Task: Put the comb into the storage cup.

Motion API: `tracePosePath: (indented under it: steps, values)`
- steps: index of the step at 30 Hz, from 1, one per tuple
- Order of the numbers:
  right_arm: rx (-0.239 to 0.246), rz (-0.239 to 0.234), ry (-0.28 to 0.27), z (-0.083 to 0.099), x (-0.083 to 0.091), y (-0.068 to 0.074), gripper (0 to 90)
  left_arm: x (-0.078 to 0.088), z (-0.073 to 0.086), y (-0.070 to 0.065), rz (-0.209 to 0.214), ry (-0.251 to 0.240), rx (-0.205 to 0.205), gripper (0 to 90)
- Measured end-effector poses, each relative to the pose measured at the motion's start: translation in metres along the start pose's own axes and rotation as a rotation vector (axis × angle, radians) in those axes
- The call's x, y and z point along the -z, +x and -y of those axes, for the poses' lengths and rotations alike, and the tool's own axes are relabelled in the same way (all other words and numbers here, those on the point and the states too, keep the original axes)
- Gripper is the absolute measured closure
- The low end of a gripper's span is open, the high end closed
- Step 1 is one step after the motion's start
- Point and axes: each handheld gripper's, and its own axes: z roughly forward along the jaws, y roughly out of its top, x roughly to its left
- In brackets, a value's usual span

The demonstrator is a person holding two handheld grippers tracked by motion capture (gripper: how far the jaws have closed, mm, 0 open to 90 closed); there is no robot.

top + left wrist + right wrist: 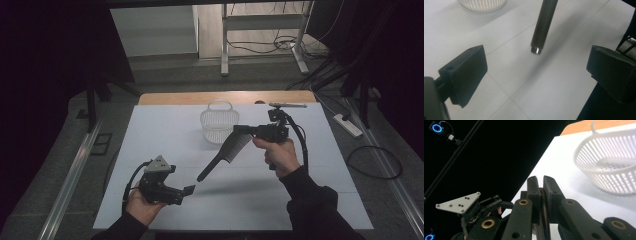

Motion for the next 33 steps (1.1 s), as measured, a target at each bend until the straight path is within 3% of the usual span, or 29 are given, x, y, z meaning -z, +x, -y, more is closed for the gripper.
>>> tracePosePath:
  steps: [14,20,24,33]
  values:
    - [0.018,0.038,-0.046,-0.019,0.006,0.003,84.2,0.025,0.017,0.017,-0.055,-0.040,0.055,0.1]
    - [0.016,0.054,-0.061,-0.026,0.007,0.001,84.2,0.036,0.029,0.020,-0.087,-0.060,0.054,1.5]
    - [0.014,0.065,-0.073,-0.030,0.009,0.000,84.2,0.040,0.037,0.024,-0.077,-0.065,0.073,1.0]
    - [0.019,0.085,-0.095,-0.042,0.012,0.000,84.2,0.050,0.048,0.023,-0.102,-0.067,0.063,0.0]
